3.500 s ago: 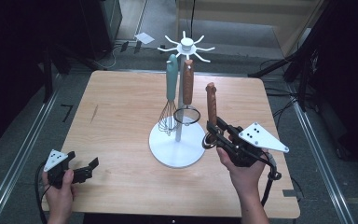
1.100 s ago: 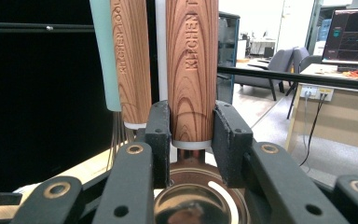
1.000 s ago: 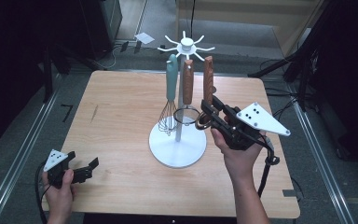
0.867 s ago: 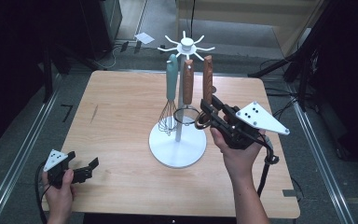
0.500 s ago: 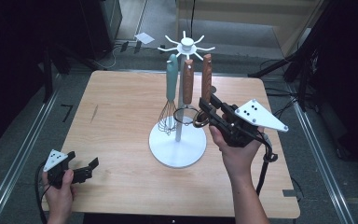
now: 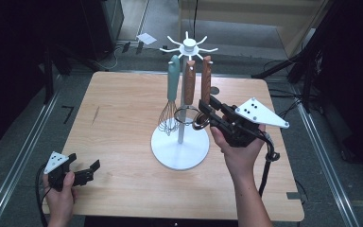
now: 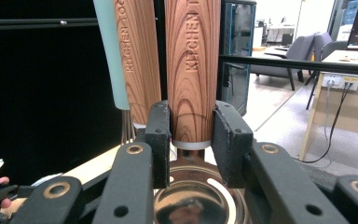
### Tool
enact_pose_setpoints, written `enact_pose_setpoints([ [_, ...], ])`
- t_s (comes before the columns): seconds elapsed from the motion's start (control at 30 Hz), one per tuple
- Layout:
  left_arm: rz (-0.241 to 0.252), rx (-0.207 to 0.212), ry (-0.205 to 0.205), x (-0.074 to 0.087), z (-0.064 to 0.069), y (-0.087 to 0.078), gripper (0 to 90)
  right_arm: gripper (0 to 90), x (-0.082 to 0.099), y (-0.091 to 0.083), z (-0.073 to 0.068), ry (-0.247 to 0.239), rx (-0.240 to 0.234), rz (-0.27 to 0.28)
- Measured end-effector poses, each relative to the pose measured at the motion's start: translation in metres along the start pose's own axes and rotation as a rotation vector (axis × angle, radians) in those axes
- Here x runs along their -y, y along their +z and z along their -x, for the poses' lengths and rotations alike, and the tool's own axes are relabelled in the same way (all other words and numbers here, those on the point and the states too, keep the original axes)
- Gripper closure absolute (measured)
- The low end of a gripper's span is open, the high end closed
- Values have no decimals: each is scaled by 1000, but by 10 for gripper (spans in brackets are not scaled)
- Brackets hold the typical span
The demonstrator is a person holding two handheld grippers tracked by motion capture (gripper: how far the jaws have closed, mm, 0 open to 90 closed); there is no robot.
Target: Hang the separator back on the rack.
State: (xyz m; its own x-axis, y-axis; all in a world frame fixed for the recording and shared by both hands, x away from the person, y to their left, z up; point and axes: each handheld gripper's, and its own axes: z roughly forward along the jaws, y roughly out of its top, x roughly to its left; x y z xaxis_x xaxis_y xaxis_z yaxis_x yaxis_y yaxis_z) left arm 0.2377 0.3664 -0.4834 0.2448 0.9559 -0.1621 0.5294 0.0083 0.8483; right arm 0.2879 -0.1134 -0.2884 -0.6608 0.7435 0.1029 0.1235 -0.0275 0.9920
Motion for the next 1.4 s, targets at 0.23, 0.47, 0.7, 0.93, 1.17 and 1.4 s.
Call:
enact_pose_setpoints([
  [0.23, 0, 0, -1, 0, 0, 0, 0, 696, 2, 0, 0, -6, 3, 16],
  [0.47, -1, 0, 0, 0, 0, 0, 0, 455, 4, -3, 0, -23, 32, 55],
  [0.7, 0, -1, 0, 0, 0, 0, 0, 320, 18, -9, 4, -26, 79, 48],
  [0.93, -4, -4, 2, 0, 0, 0, 0, 197, 37, -12, 7, -35, 117, 13],
  [1.17, -3, -3, 3, 0, 0, 0, 0, 138, 58, -16, 11, -19, 127, -24],
  [1.4, 0, -3, 8, 0, 0, 0, 0, 49, 84, -24, 19, 17, 145, -58],
])
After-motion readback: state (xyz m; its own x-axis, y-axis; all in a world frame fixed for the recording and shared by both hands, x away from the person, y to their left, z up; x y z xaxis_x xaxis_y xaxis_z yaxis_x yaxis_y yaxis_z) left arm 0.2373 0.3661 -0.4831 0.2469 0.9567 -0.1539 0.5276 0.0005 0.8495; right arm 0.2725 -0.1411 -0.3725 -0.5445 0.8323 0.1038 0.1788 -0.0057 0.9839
